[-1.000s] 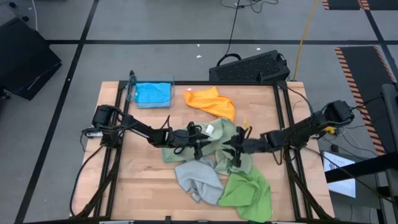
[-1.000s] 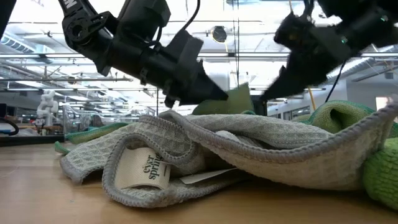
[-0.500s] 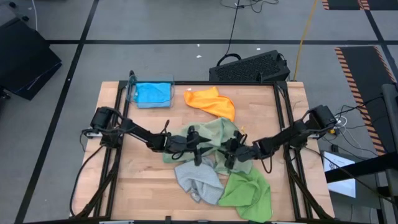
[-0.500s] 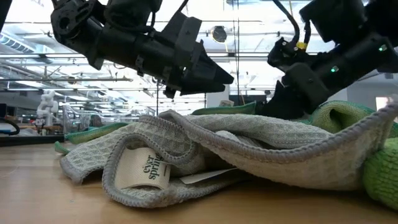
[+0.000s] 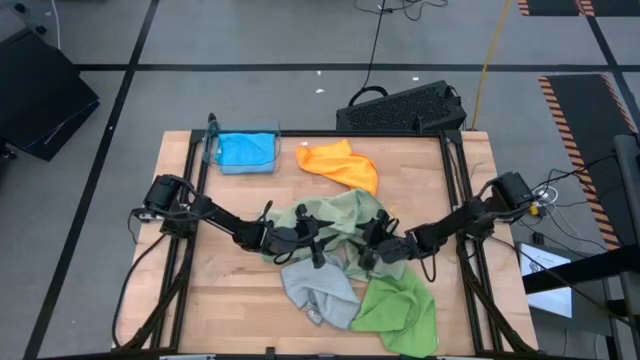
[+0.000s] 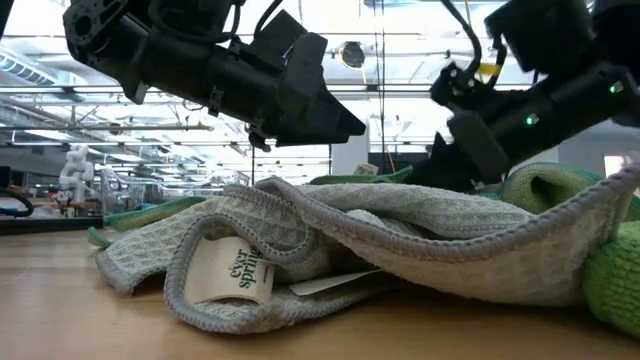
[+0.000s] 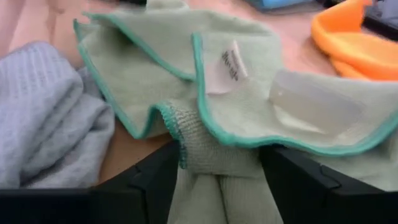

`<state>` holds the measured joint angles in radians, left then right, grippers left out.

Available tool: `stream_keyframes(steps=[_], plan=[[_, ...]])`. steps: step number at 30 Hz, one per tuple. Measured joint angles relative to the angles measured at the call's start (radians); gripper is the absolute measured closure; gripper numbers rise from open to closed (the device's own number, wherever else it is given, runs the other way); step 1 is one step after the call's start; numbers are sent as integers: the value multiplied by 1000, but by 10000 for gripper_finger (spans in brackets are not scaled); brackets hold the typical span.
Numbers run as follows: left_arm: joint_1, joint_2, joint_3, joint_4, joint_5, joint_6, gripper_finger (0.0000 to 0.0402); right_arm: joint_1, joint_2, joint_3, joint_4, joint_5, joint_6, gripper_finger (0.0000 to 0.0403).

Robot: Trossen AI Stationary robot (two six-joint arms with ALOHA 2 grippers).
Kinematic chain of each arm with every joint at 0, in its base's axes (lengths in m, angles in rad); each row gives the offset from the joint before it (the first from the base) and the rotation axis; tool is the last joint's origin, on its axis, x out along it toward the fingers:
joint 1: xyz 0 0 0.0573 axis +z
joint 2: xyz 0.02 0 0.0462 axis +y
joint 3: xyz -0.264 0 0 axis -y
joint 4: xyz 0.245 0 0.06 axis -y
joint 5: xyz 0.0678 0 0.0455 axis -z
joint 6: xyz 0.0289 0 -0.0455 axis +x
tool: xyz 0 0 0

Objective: Fold microfiber towels
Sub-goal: Fold the left light green microfiber cloth

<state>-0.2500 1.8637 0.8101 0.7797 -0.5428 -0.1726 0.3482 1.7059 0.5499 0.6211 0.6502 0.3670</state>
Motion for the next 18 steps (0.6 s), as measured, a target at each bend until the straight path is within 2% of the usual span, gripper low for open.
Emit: stream_keyframes(steps=[2,5,8,12,14,18], plan=[[-1,0,0,1,-2,10,222,-2,15,0,30,-20,-12,198],[-1,0,0,-2,0,13,222,-2,19,0,32,16,-52,233],[-1,20,0,-1,5,22,219,-15,-5,0,32,53,-120,292],[2,78,11,-2,6,29,192,-50,-54,0,18,20,-205,382],[3,117,32,-7,-12,37,173,-73,-80,-1,18,-7,-236,392],[7,176,101,-14,-61,91,148,-126,-135,0,-2,-85,-261,377]])
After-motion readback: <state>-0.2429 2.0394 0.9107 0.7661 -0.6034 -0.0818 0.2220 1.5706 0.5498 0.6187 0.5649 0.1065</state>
